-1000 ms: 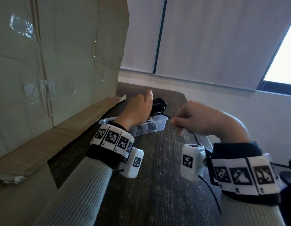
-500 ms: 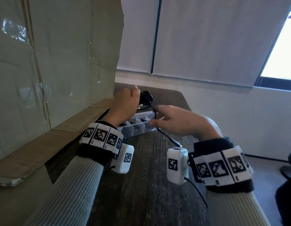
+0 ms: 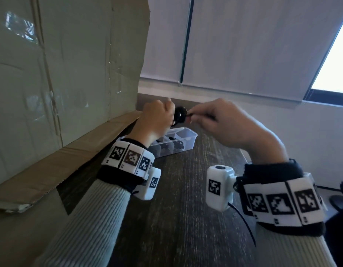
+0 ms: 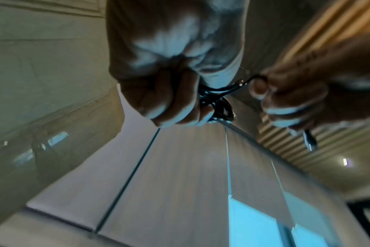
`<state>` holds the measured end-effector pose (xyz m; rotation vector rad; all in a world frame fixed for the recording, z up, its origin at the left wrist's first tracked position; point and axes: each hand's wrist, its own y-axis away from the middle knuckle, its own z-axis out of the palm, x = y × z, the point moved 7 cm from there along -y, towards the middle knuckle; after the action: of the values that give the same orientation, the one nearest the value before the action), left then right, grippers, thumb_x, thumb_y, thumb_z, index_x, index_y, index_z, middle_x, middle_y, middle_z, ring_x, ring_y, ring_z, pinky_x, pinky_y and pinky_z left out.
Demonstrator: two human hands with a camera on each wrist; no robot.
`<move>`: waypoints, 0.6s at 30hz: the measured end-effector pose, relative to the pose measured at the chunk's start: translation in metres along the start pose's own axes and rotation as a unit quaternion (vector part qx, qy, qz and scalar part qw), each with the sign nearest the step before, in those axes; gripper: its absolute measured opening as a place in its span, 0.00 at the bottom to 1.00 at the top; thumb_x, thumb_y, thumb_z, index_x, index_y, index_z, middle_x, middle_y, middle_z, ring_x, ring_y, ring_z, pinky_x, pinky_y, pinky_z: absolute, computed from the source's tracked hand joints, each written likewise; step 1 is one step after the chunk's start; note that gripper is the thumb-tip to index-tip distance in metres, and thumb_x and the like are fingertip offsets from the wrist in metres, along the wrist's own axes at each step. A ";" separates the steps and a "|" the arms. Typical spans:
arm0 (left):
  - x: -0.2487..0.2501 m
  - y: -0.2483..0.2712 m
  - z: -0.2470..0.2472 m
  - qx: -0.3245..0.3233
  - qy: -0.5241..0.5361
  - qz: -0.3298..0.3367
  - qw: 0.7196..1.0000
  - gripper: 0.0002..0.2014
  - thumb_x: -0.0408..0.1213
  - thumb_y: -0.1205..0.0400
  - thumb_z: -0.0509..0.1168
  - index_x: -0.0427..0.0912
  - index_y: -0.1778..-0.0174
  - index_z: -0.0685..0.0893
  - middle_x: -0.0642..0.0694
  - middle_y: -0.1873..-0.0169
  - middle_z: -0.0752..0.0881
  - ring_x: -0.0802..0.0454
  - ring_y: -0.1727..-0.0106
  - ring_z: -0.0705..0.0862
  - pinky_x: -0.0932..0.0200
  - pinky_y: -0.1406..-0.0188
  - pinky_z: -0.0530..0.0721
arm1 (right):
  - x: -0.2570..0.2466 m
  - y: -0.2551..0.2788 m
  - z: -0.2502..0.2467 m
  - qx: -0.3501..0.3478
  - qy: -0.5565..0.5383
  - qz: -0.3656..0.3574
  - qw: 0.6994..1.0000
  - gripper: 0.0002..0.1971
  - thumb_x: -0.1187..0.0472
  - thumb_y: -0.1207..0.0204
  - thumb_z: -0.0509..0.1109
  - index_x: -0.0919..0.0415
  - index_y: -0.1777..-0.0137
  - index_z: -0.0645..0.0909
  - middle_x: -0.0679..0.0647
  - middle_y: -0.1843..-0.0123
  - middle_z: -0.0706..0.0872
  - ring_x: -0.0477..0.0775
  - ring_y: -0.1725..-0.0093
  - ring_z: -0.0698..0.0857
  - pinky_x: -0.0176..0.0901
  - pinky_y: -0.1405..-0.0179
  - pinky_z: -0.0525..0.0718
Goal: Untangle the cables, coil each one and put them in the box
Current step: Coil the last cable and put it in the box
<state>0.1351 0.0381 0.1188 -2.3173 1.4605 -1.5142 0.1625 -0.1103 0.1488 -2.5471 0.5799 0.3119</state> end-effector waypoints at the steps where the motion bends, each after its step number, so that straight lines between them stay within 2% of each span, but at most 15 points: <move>1: -0.001 -0.001 -0.001 0.001 0.056 -0.015 0.998 0.22 0.45 0.11 0.47 0.46 0.73 0.66 0.50 0.74 0.70 0.53 0.73 0.68 0.68 0.79 0.67 | 0.007 -0.001 -0.005 0.024 -0.001 0.008 1.000 0.12 0.59 0.17 0.64 0.45 0.47 0.88 0.42 0.73 0.79 0.45 0.71 0.75 0.41 0.67 0.74; 3: -0.003 0.000 0.005 -0.059 0.214 -0.055 0.974 0.27 0.55 0.12 0.44 0.44 0.72 0.70 0.49 0.77 0.72 0.55 0.79 0.67 0.68 0.87 0.64 | 0.024 -0.003 -0.008 0.058 0.002 0.036 0.998 0.13 0.59 0.16 0.63 0.46 0.42 0.88 0.39 0.73 0.76 0.40 0.70 0.73 0.40 0.66 0.71; 5: 0.000 0.005 0.019 -0.168 0.284 -0.070 0.941 0.34 0.71 0.21 0.42 0.43 0.72 0.71 0.50 0.81 0.70 0.57 0.84 0.64 0.67 0.86 0.59 | 0.038 -0.005 -0.005 0.085 -0.003 0.068 0.994 0.14 0.58 0.16 0.63 0.45 0.40 0.87 0.39 0.74 0.73 0.42 0.70 0.72 0.39 0.68 0.71; 7: 0.005 0.013 0.026 -0.252 0.300 -0.047 0.919 0.36 0.80 0.36 0.50 0.44 0.71 0.70 0.51 0.81 0.67 0.58 0.84 0.62 0.68 0.82 0.57 | 0.048 -0.006 -0.003 0.110 -0.014 0.090 0.990 0.13 0.56 0.16 0.63 0.44 0.39 0.87 0.40 0.73 0.73 0.49 0.66 0.72 0.40 0.63 0.71; 8: 0.008 0.015 0.027 -0.277 0.312 -0.031 0.908 0.36 0.80 0.43 0.57 0.45 0.71 0.70 0.52 0.80 0.66 0.59 0.84 0.61 0.68 0.82 0.57 | 0.051 -0.006 -0.003 0.116 -0.019 0.095 0.988 0.13 0.55 0.16 0.63 0.44 0.40 0.87 0.41 0.73 0.74 0.50 0.65 0.73 0.40 0.62 0.71; 10: 0.012 0.018 0.028 -0.304 0.333 -0.008 0.893 0.37 0.78 0.51 0.68 0.46 0.70 0.70 0.52 0.79 0.65 0.59 0.83 0.60 0.70 0.83 0.56 | 0.053 -0.006 -0.003 0.116 -0.033 0.101 0.988 0.12 0.55 0.16 0.63 0.45 0.43 0.88 0.44 0.76 0.74 0.49 0.69 0.72 0.41 0.67 0.70; 11: 0.013 0.020 0.029 -0.311 0.342 -0.009 0.887 0.37 0.78 0.51 0.67 0.46 0.70 0.70 0.52 0.79 0.64 0.60 0.83 0.60 0.71 0.84 0.56 | 0.054 -0.005 -0.002 0.112 -0.036 0.106 0.987 0.11 0.56 0.16 0.63 0.45 0.44 0.88 0.46 0.78 0.73 0.47 0.72 0.71 0.41 0.70 0.69; 14: 0.011 0.019 0.031 -0.298 0.342 -0.045 0.890 0.34 0.78 0.43 0.53 0.46 0.69 0.67 0.53 0.79 0.62 0.61 0.84 0.58 0.72 0.85 0.53 | 0.056 -0.005 0.005 0.072 -0.032 0.120 0.990 0.12 0.57 0.16 0.63 0.47 0.41 0.87 0.47 0.74 0.78 0.46 0.74 0.72 0.40 0.72 0.71; 15: 0.009 0.017 0.031 -0.283 0.331 -0.050 0.899 0.33 0.77 0.41 0.51 0.46 0.69 0.67 0.53 0.79 0.61 0.60 0.83 0.58 0.71 0.84 0.53 | 0.054 -0.006 0.008 0.058 -0.030 0.115 0.991 0.13 0.57 0.16 0.63 0.48 0.38 0.86 0.49 0.68 0.82 0.47 0.71 0.76 0.40 0.68 0.76; 16: 0.007 0.015 0.029 -0.266 0.320 -0.052 0.908 0.32 0.77 0.38 0.50 0.46 0.69 0.67 0.52 0.78 0.61 0.60 0.83 0.59 0.69 0.83 0.53 | 0.049 -0.007 0.009 0.061 -0.032 0.100 0.993 0.15 0.56 0.17 0.64 0.49 0.33 0.84 0.50 0.59 0.86 0.47 0.63 0.82 0.42 0.59 0.81; 17: 0.004 0.012 0.027 -0.248 0.311 -0.055 0.916 0.32 0.77 0.35 0.51 0.47 0.70 0.68 0.51 0.77 0.62 0.59 0.83 0.59 0.69 0.83 0.54 | 0.043 -0.008 0.006 0.082 -0.045 0.077 0.993 0.17 0.54 0.18 0.66 0.50 0.30 0.81 0.50 0.48 0.87 0.48 0.51 0.85 0.44 0.47 0.83; 18: 0.002 0.010 0.026 -0.233 0.308 -0.059 0.921 0.32 0.76 0.32 0.51 0.46 0.70 0.68 0.50 0.77 0.62 0.59 0.83 0.60 0.69 0.83 0.55 | 0.037 -0.008 0.002 0.112 -0.073 0.049 0.990 0.19 0.52 0.20 0.69 0.50 0.29 0.80 0.49 0.41 0.85 0.48 0.43 0.84 0.45 0.39 0.81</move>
<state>0.1473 0.0197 0.1016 -2.2883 2.0405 -2.3020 0.1982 -0.1154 0.1387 -2.2625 0.6473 0.4389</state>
